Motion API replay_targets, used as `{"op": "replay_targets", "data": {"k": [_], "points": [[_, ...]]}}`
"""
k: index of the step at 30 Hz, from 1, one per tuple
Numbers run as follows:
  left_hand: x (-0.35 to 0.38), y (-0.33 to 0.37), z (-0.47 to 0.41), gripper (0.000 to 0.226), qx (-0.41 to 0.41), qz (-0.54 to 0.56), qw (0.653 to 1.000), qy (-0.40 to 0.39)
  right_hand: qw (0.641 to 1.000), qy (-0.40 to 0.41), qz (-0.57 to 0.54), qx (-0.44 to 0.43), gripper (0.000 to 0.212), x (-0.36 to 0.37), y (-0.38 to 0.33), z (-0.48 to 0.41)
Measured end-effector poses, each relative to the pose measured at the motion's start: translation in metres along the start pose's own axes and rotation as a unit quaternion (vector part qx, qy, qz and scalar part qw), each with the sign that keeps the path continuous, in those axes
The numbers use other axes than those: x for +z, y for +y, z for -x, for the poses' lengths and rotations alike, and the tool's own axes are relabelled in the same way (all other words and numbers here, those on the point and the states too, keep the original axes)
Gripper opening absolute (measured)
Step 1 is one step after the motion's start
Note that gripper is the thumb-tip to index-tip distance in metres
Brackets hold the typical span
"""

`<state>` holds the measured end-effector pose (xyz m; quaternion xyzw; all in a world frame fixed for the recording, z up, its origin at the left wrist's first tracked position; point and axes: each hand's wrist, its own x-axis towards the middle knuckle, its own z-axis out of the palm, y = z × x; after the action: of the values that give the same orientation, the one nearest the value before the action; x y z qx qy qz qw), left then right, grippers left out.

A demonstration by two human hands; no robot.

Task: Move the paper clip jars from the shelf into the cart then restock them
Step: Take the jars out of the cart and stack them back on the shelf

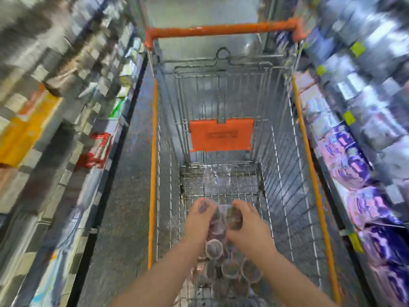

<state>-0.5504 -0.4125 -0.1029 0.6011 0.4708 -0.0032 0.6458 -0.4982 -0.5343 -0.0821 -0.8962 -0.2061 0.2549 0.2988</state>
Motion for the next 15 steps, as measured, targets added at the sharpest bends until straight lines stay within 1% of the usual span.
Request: {"op": "replay_targets", "data": {"k": [3, 9, 11, 13, 14, 15], "points": [[-0.009, 0.035, 0.023, 0.021, 0.039, 0.045, 0.998, -0.020, 0.998, 0.023, -0.007, -0.050, 0.056, -0.029, -0.020, 0.012], [-0.028, 0.080, 0.074, 0.024, 0.105, 0.096, 0.989, -0.030, 0.986, 0.050, -0.046, -0.149, 0.066, -0.073, -0.053, 0.028], [-0.035, 0.091, 0.097, 0.037, 0.123, 0.103, 0.987, -0.028, 0.979, 0.054, -0.058, -0.187, 0.068, -0.084, -0.063, 0.035], [-0.047, 0.102, 0.125, 0.060, 0.146, 0.118, 0.982, -0.019, 0.969, 0.049, -0.069, -0.234, 0.068, -0.100, -0.078, 0.046], [-0.054, 0.108, 0.139, 0.062, 0.164, 0.121, 0.979, -0.017, 0.962, 0.048, -0.076, -0.257, 0.067, -0.107, -0.087, 0.052], [-0.063, 0.112, 0.153, 0.058, 0.182, 0.130, 0.974, -0.015, 0.956, 0.043, -0.081, -0.279, 0.068, -0.113, -0.098, 0.059]]}}
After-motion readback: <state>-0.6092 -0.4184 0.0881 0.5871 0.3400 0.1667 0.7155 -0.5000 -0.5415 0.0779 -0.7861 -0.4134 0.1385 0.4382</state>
